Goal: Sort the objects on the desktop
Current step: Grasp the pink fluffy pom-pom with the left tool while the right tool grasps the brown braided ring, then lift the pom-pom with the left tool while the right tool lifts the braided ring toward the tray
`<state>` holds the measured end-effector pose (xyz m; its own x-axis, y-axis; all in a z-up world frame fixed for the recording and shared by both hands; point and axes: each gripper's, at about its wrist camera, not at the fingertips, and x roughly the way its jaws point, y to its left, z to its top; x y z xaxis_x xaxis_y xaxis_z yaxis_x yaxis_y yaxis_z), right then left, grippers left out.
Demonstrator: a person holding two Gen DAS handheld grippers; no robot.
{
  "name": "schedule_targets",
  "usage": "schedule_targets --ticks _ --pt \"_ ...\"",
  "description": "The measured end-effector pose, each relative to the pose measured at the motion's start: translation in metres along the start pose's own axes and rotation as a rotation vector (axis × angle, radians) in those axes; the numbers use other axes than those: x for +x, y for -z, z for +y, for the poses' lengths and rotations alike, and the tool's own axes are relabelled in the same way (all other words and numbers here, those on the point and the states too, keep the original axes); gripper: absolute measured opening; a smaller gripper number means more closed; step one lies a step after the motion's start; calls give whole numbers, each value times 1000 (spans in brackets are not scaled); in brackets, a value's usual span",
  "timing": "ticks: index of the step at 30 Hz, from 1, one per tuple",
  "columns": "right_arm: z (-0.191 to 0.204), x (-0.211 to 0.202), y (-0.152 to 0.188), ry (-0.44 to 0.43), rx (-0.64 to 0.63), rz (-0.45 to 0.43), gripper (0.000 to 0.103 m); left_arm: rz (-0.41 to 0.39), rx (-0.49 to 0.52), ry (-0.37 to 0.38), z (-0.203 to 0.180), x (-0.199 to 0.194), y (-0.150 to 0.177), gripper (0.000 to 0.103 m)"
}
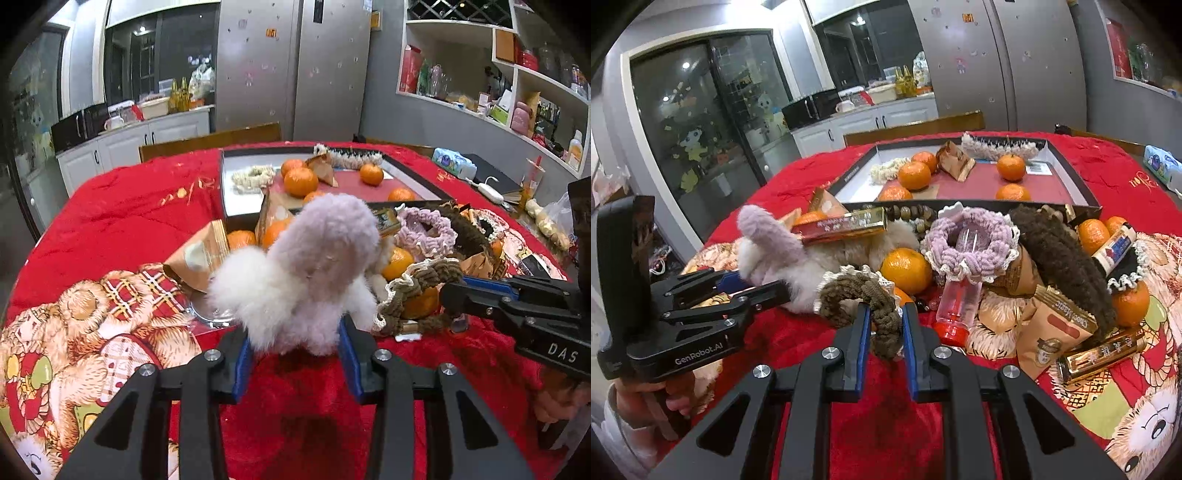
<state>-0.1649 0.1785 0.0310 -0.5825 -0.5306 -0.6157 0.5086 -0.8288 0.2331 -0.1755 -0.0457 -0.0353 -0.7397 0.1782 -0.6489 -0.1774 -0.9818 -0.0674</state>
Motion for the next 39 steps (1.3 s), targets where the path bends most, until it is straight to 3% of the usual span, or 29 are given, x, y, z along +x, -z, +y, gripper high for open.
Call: schedule_targets --ticks 23,24,25,26,33,35,36,39 --pt "-3 -63 -4 -2 8 -221 12 -202 50 -62 -19 -66 6 39" --pt "-3 -64 -4 -1 9 -227 12 -216 52 -65 -21 -71 6 26" --pt "-3 -66 -4 -5 11 -232 12 -232 58 -76 -22 -77 7 7" --pt "-3 -68 -4 -12 13 -236 12 -241 56 -88 -24 -82 8 3" --pt "6 -76 7 -9 -15 -245 12 -153 11 -33 -31 -76 24 1" --pt "7 -78 11 1 -16 -245 13 -161 6 10 -35 -82 28 3" --pt "6 -79 12 6 -13 -244 13 -164 9 15 -37 -84 29 12" --pt "3 -84 15 34 -10 -249 14 -165 35 6 -51 -92 31 60"
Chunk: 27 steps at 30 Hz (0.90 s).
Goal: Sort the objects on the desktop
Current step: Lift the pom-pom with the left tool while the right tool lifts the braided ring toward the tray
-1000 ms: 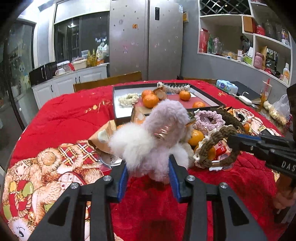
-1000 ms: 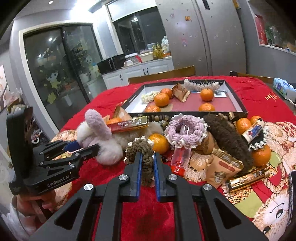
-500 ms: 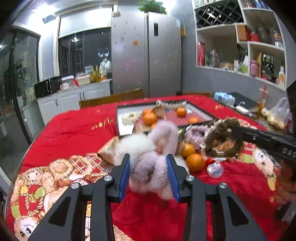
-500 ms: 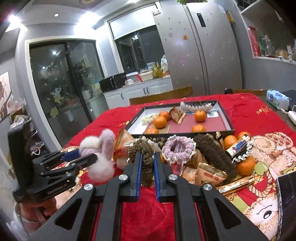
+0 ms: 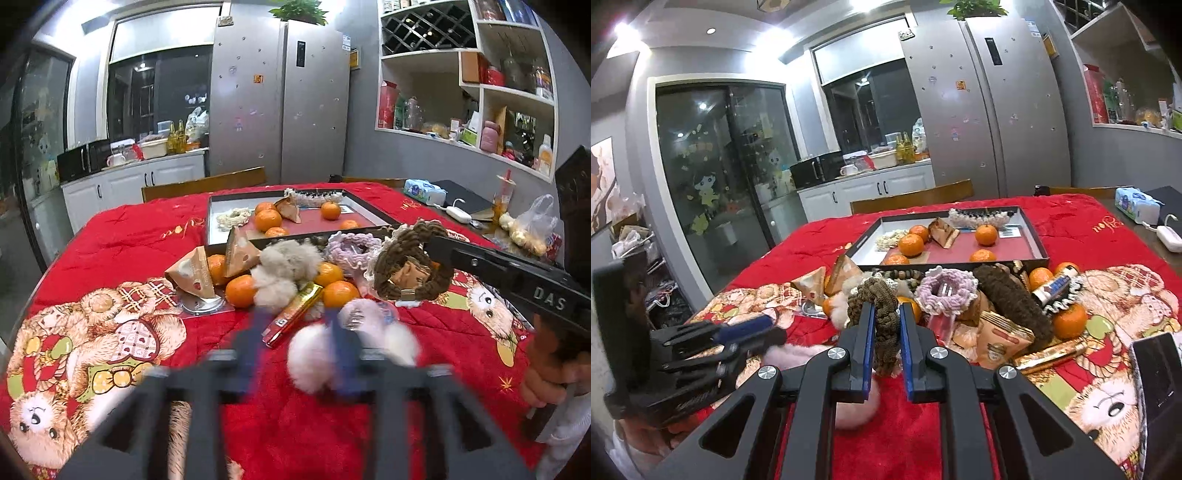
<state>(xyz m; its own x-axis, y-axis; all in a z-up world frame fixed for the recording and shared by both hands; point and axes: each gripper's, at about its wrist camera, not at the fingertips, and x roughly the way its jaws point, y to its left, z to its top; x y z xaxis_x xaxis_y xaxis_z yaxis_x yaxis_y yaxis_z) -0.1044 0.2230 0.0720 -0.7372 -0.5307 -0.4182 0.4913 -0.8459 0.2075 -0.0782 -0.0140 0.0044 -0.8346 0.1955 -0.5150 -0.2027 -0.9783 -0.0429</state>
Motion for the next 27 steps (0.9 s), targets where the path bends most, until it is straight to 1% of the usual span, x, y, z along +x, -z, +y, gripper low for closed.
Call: schedule_targets --ticks 3,8,10,13,14,17,18,21,23,24,25,26,27 --pt "-4 -7 0 16 9 -11 14 -8 49 46 -17 -6 1 64" --pt "-14 -17 2 41 25 -12 15 59 102 77 -45 5 7 64" --pt "-19 -19 4 45 36 -8 15 76 109 68 -49 12 8 64" --pt "-25 -21 6 52 45 -4 15 111 83 33 -47 25 6 64" --pt "-27 -21 7 48 52 -1 15 128 66 37 -46 29 5 64" --pt "-32 -22 9 41 62 0 15 162 31 80 -46 41 4 64" --pt "-33 -22 10 38 63 1 15 166 31 83 -46 44 4 64" --pt "-36 -22 11 32 67 0 15 173 43 60 -50 53 2 64" --pt "-39 -21 13 24 75 0 15 175 36 61 -52 59 2 64" --pt "-41 -19 14 22 81 3 15 182 30 65 -52 63 3 59" --pt "-43 -18 14 20 89 7 15 192 23 62 -50 68 2 41" --pt "-45 -17 15 18 95 12 15 211 10 61 -48 72 3 42" --pt "-47 -15 16 18 103 18 15 204 -12 79 -45 72 2 41"
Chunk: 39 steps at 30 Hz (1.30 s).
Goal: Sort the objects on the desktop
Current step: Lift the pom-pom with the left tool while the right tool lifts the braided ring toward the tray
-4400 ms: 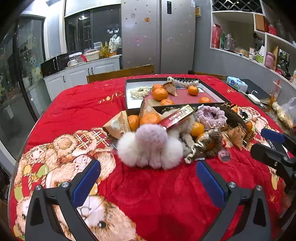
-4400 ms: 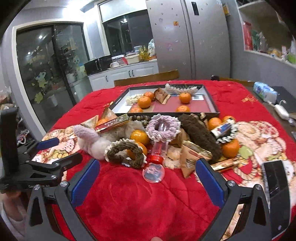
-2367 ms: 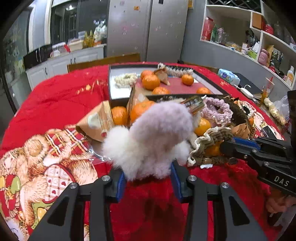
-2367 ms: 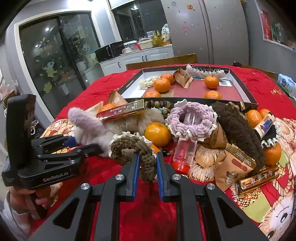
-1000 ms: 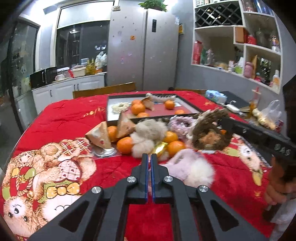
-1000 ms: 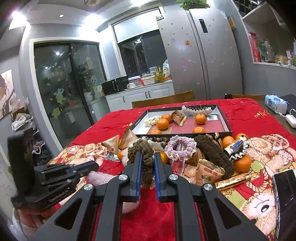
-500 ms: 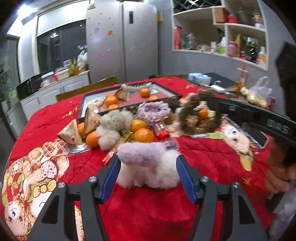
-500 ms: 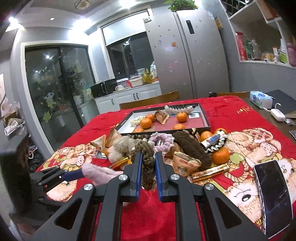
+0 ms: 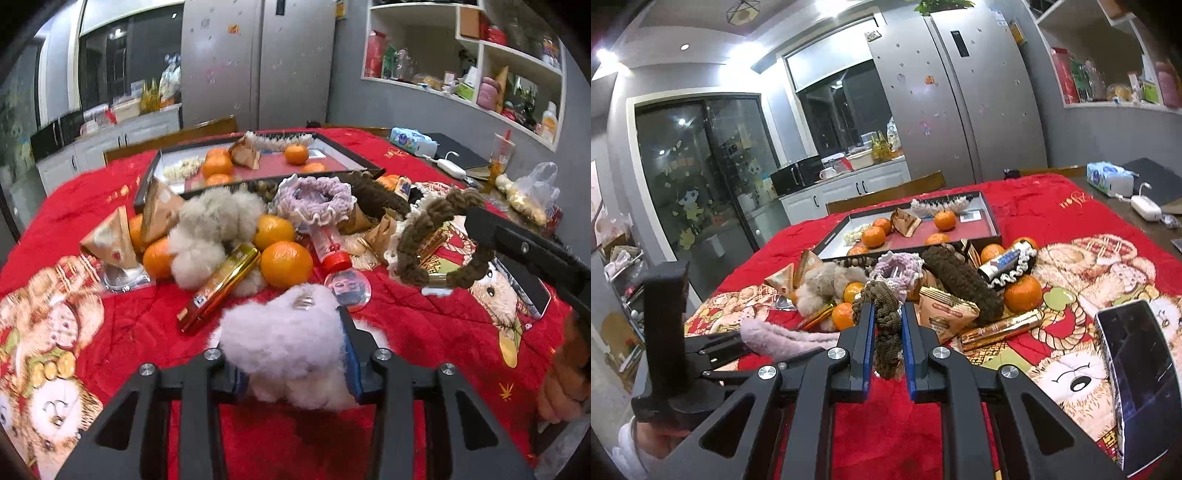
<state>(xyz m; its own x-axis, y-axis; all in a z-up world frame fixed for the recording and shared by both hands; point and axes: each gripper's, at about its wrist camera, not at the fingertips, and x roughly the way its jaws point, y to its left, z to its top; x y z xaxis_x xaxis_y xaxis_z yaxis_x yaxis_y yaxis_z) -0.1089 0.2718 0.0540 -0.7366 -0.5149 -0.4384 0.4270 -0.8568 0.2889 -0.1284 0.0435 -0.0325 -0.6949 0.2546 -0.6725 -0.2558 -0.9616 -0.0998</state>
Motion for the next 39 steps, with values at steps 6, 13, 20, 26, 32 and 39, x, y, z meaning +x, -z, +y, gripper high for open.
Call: schedule_targets --ticks 6,13,20,26,32,39 --pt "-6 2 2 -10 17 6 14 -20 -26 23 5 -3 0 39" --pt "-2 -2 1 -21 9 -2 13 -78 -13 9 1 -24 1 39" --pt "17 -15 -1 -51 -23 -9 13 -178 -8 -21 -3 -62 -1 39" --pt "32 -29 -2 -63 -37 -18 13 -216 -42 -37 2 -90 7 39" --pt "49 -49 0 -58 -54 -30 13 -231 -56 -43 5 -115 24 38" --pt "64 -67 -15 -64 -68 -34 13 -247 -53 -30 1 -147 24 37"
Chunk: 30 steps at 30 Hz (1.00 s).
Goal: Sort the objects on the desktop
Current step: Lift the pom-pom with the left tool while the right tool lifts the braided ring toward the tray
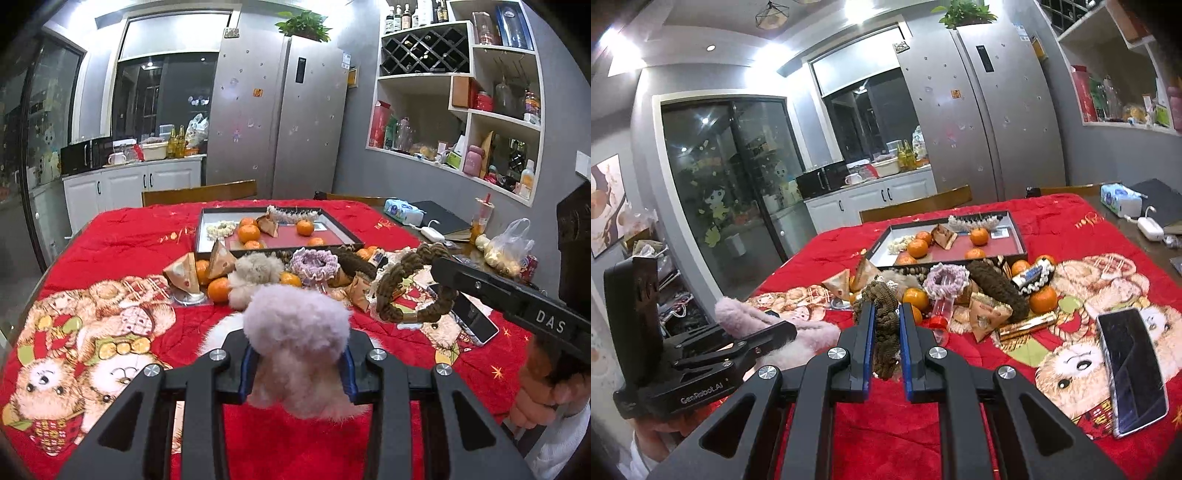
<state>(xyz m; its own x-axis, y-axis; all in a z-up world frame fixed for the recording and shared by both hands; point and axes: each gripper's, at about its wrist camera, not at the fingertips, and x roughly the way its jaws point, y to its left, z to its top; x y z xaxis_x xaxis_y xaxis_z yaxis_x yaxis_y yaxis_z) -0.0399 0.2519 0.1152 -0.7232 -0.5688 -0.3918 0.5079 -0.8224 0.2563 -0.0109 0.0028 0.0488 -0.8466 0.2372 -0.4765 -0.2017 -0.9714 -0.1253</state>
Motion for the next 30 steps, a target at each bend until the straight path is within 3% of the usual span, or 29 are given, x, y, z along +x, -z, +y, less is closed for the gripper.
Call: schedule_targets --ticks 12,30 --pt "10 15 -31 -13 -42 3 13 -15 -18 2 7 2 -32 37" --pt "1 0 -30 25 6 41 13 -15 -3 38 -4 -13 -42 37"
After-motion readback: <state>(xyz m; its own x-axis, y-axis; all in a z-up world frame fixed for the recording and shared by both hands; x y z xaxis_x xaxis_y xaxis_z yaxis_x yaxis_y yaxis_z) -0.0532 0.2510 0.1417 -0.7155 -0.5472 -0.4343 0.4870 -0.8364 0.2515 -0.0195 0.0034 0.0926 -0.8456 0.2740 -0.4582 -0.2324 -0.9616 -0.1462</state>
